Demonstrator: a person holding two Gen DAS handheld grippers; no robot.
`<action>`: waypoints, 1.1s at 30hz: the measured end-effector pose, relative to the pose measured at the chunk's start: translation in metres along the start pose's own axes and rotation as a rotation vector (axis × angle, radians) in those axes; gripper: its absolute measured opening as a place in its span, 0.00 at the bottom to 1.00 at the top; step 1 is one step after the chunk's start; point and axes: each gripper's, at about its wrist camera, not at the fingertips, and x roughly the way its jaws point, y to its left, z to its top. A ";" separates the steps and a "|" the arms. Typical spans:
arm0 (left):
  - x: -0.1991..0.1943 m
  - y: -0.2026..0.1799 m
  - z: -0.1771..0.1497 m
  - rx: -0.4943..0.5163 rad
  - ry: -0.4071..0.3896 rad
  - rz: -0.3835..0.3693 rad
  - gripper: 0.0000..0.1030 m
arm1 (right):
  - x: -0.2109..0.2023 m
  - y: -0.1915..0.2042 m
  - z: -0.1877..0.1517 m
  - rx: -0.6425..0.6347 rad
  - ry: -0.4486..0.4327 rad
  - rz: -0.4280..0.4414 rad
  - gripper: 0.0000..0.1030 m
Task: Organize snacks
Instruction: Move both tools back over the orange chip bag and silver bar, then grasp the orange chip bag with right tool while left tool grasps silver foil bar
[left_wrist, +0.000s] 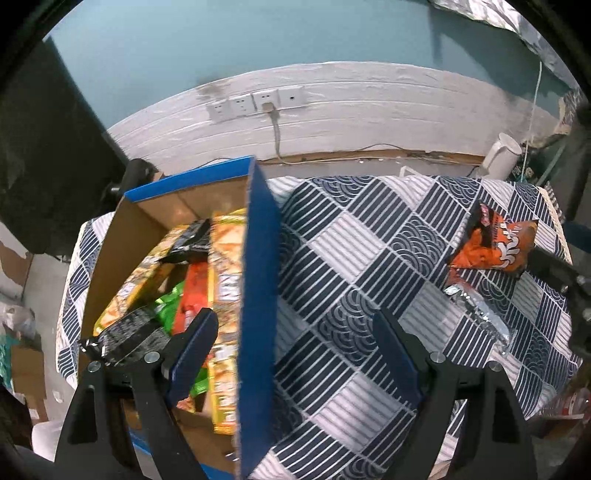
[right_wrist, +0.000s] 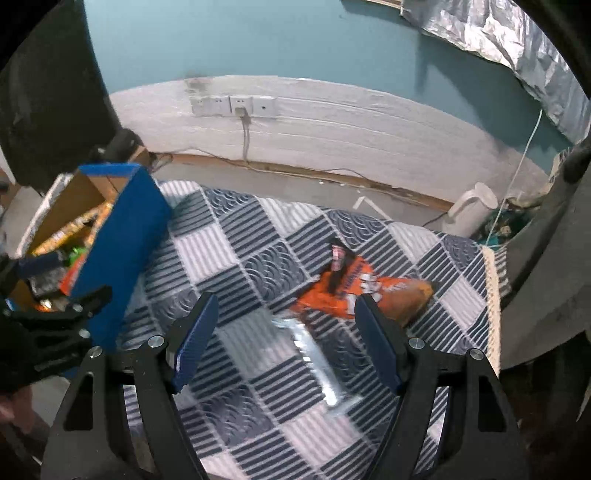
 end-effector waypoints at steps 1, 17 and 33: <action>0.002 -0.006 0.002 0.006 0.001 -0.002 0.84 | 0.004 -0.005 -0.001 -0.010 0.009 -0.013 0.74; 0.064 -0.080 0.037 0.032 0.068 0.000 0.84 | 0.077 -0.064 0.009 -0.138 0.127 -0.047 0.74; 0.104 -0.120 0.033 0.048 0.167 -0.076 0.84 | 0.130 -0.108 -0.001 -0.080 0.241 0.088 0.75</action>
